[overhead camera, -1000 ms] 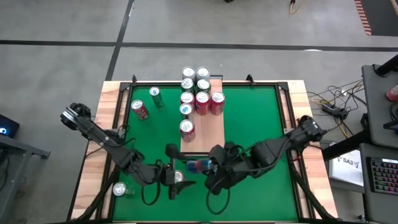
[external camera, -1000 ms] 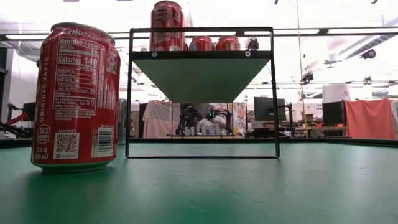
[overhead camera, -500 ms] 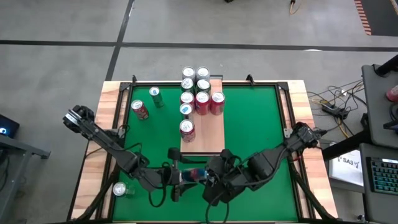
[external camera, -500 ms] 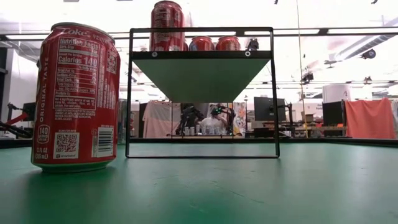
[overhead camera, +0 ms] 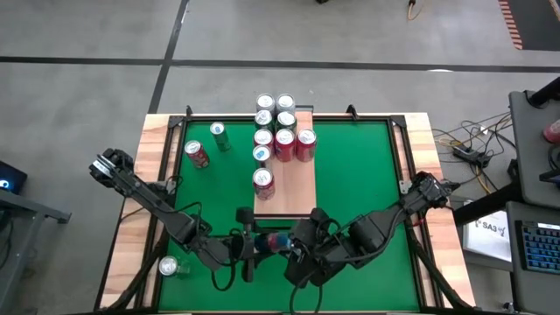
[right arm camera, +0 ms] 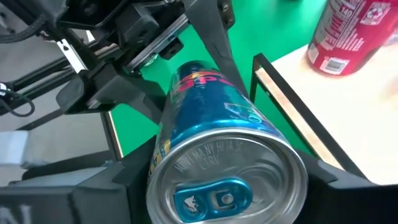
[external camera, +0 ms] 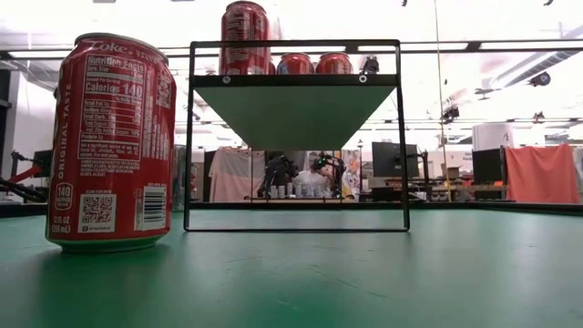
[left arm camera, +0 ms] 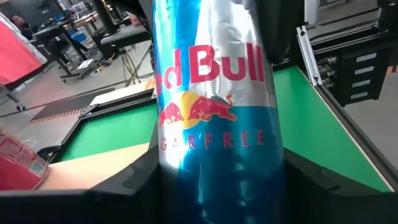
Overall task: Place canned beverage on shelf
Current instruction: Put the blue can on the shelf
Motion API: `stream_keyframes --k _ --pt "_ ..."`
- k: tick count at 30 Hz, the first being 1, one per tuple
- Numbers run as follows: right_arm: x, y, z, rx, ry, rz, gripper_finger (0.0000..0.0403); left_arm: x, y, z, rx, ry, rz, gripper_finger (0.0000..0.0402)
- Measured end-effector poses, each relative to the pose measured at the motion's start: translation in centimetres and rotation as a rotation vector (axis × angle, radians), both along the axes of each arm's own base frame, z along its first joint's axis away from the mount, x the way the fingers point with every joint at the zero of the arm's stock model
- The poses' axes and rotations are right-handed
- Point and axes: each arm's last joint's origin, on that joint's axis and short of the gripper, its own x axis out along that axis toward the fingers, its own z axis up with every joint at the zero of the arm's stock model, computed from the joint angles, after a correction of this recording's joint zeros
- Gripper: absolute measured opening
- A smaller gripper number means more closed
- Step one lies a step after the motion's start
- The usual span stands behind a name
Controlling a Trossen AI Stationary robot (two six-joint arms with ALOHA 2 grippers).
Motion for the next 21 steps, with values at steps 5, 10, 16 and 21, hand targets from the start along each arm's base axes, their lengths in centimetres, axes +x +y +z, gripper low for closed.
stream_keyframes --k 5,10,16,21 --pt "0.2 0.0 0.1 -0.07 -0.024 0.032 0.0305 -0.1 0.0 0.2 0.033 0.003 -0.029 0.021" --pt "0.6 0.1 1.0 -0.114 -0.101 0.079 0.0346 -0.5 0.2 0.9 0.064 -0.012 -0.051 0.021" --pt "0.1 -0.1 3.0 -0.204 -0.187 0.151 0.0357 -1.0 0.6 1.7 0.094 -0.028 -0.062 0.021" --pt "-0.9 -0.6 4.8 -0.301 -0.241 0.187 0.0358 -1.9 1.1 2.0 0.066 -0.051 -0.101 0.021"
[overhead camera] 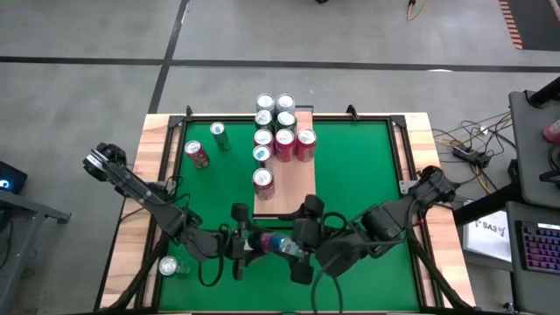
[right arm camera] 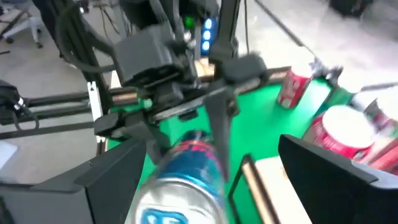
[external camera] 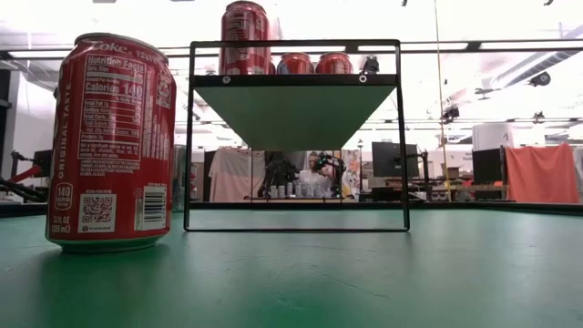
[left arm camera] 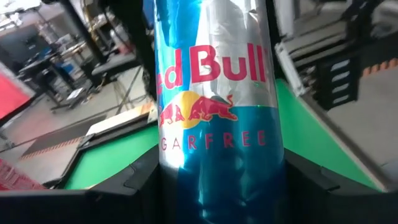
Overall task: Place canned beverage on shelf
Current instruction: Put the blue can on the shelf
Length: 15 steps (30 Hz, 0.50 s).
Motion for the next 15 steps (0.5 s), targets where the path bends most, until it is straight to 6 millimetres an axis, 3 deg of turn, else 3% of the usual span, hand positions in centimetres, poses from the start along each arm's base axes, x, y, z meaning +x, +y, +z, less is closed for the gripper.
stream_keyframes --k 6,15 --pt "-0.5 -0.3 1.0 -0.09 -0.027 0.051 0.0358 -2.0 0.6 0.3 -0.052 -0.126 -0.091 0.021" --pt "-0.6 0.5 1.6 -0.2 -0.077 0.085 0.0359 -5.1 3.0 0.7 -0.12 -0.275 -0.089 0.021"
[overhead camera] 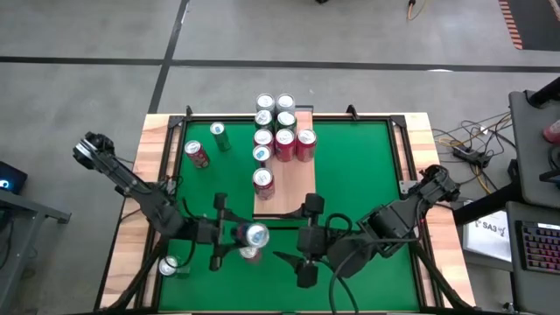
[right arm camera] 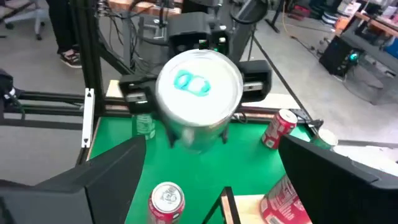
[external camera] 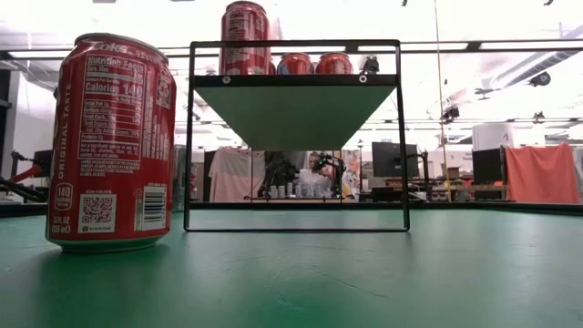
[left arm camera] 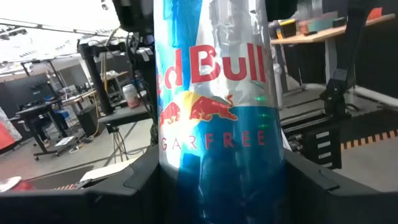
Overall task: Place canned beverage on shelf
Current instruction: Put the blue can on the shelf
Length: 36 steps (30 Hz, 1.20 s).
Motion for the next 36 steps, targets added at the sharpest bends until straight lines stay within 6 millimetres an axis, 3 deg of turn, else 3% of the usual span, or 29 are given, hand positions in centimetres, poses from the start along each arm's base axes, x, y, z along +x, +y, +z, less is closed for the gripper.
stream_keyframes --k 4,11,21,27,36 --pt "0.3 0.3 -0.4 -0.018 -0.021 0.011 0.0359 -1.0 0.8 0.7 -0.01 -0.037 -0.004 0.021" --pt "2.9 0.3 -3.9 -0.014 -0.097 -0.009 0.0359 -1.2 0.8 1.2 0.007 -0.068 -0.02 0.021" --pt "5.6 -1.8 -6.5 -0.022 -0.289 -0.001 0.0359 -0.9 0.7 1.3 0.053 -0.07 -0.014 0.021" --pt "6.2 -2.3 -6.6 -0.023 -0.446 0.121 0.0359 -0.9 0.7 1.1 0.059 -0.062 -0.005 0.021" --pt "7.1 -4.2 -6.5 -0.033 -0.47 0.176 0.0321 -0.8 0.8 1.0 0.07 -0.056 0.014 0.0218"
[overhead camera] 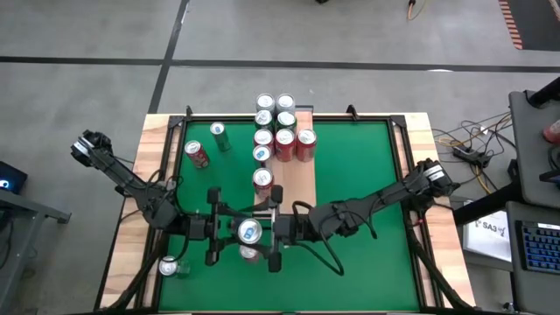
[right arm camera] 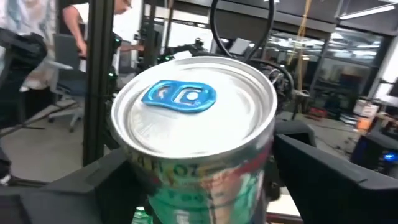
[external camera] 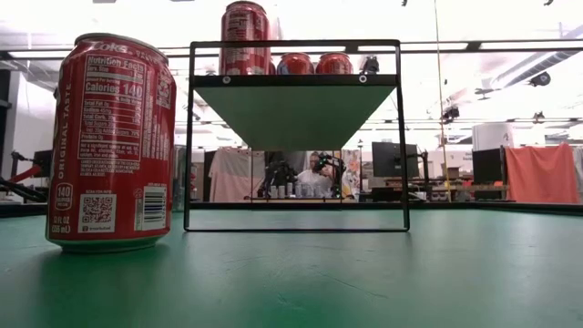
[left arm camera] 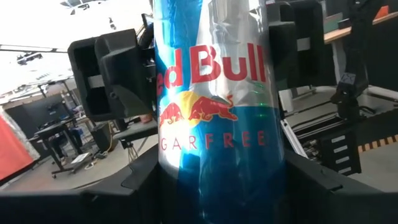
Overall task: Place canned beverage on shelf
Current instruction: Put the blue can on the shelf
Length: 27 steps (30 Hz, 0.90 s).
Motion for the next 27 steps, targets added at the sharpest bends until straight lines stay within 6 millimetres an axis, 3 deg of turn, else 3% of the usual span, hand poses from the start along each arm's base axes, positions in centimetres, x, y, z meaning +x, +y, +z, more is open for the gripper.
stream_keyframes --k 9,19,27 --pt "0.2 -0.5 0.1 0.0 -0.008 0.012 0.0217 0.1 0.1 -0.1 -0.002 0.007 0.036 0.0238" --pt "0.1 -0.7 0.2 0.049 0.0 0.014 0.0217 0.1 0.2 0.0 0.003 0.02 0.081 0.0312" --pt "-2.8 -2.3 3.4 0.149 0.056 -0.063 0.0217 -0.8 0.9 0.5 0.081 0.036 0.095 0.0324"
